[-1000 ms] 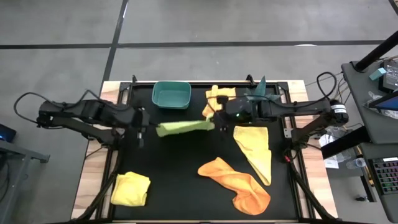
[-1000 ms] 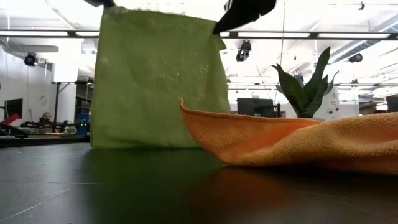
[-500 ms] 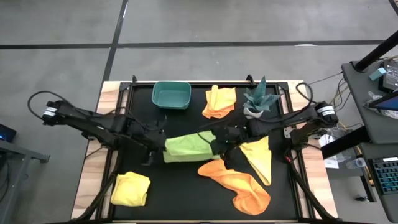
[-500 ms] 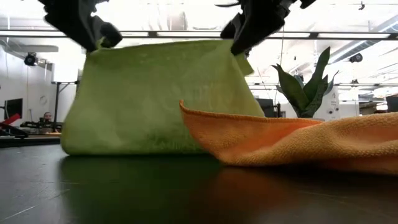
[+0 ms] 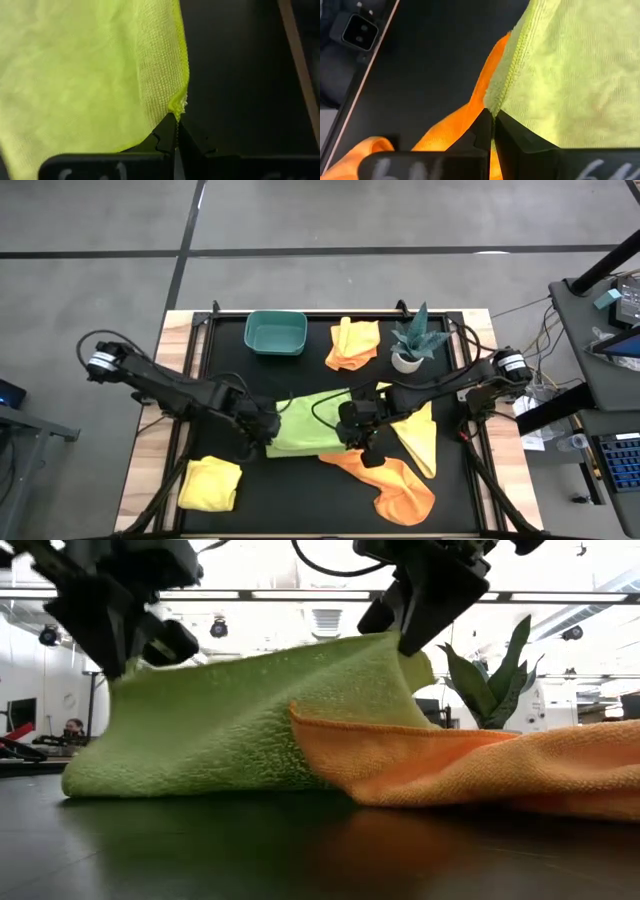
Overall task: Fold microfiber towels
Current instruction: Fold the green microfiber cloth
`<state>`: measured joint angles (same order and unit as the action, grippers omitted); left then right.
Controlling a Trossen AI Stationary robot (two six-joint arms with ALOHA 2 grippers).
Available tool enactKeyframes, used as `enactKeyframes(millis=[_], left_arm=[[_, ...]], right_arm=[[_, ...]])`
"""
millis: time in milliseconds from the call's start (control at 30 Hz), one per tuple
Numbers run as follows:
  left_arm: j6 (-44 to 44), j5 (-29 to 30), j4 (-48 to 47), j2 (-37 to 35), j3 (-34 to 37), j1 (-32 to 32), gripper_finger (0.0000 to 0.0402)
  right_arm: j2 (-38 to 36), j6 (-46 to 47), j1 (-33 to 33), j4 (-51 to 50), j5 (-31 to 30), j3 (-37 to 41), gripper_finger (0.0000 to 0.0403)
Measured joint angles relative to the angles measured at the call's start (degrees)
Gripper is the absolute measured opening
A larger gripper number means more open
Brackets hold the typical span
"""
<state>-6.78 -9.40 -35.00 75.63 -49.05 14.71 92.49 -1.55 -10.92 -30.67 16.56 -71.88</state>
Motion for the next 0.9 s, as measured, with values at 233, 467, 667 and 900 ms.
enactKeyframes(millis=[233,467,667,900], left_arm=[[-0.04,8.83,-0.38,2.74,0.01,-0.12,0.0],[-0.34,14.34,-4.55,1.53,0.13,-1.69,0.0],[-0.36,16.03,-4.15,1.97,2.99,-4.8,0.0],[-0.2,17.26,1.11,1.97,6.7,-7.96,0.0]], right_arm=[[0.78,-0.62,4.26,-0.85,-3.45,0.26,0.0008],[4.64,-2.87,9.16,-0.77,-10.32,0.28,0.0008],[6.43,-5.42,12.01,-0.6,-13.68,0.3,0.0008],[7.08,-6.81,13.95,-0.38,-15.29,0.19,0.0008]])
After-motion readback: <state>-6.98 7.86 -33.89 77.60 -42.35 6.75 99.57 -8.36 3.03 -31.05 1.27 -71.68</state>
